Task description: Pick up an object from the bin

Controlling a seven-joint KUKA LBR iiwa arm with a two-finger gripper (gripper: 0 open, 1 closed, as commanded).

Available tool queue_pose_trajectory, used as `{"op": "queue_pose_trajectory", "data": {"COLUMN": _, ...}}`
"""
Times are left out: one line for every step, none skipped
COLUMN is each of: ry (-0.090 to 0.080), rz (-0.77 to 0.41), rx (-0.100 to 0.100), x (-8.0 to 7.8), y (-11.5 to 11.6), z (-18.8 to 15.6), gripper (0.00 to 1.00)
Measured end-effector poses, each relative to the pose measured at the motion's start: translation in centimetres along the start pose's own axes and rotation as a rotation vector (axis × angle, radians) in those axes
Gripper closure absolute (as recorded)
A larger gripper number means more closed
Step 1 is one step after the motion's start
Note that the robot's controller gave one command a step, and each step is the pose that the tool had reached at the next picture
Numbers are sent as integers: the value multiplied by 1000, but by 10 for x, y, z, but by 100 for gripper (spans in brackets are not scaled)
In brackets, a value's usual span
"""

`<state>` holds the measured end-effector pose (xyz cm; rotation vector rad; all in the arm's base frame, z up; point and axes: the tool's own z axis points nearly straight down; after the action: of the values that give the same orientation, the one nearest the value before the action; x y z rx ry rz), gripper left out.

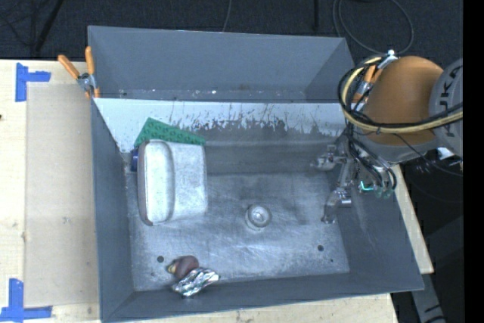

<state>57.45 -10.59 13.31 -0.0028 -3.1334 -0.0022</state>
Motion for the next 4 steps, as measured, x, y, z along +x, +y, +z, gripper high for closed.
{"op": "queue_pose_trajectory", "data": {"ry": -13, "rz": -197, "rx": 3, "x": -32, "y": 78, "z": 61, "gripper": 0}}
{"op": "queue_pose_trajectory", "data": {"ry": -12, "rz": -377, "rx": 1, "x": -46, "y": 143, "z": 32, "gripper": 0}}
{"op": "queue_pose_trajectory", "data": {"ry": -10, "rz": -380, "rx": 1, "x": -47, "y": 169, "z": 33, "gripper": 0}}
{"op": "queue_pose_trajectory", "data": {"ry": -14, "rz": -135, "rx": -4, "x": -30, "y": 121, "z": 58, "gripper": 0}}
